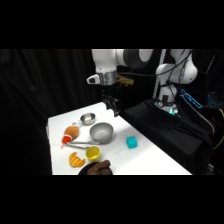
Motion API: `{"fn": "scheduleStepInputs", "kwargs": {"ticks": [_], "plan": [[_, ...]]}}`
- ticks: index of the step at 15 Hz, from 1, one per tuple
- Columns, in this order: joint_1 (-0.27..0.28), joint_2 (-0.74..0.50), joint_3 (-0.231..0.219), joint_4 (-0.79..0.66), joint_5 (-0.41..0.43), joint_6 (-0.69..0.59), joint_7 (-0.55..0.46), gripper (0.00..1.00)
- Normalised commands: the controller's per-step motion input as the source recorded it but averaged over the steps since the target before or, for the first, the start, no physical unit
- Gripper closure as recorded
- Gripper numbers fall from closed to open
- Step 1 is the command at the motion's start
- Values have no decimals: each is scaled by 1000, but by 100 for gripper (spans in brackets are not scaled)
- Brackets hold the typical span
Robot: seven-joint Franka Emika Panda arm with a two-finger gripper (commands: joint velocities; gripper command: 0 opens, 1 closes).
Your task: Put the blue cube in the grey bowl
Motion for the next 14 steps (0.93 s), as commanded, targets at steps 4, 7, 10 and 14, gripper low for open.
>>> {"fn": "scheduleStepInputs", "kwargs": {"ticks": [4,7,10,14], "plan": [[62,-296,82,-400,-10,277,302,0],[68,-218,92,-346,-17,294,298,0],[58,-157,76,-295,-14,291,250,0],[31,-68,50,-259,-36,369,213,0]]}}
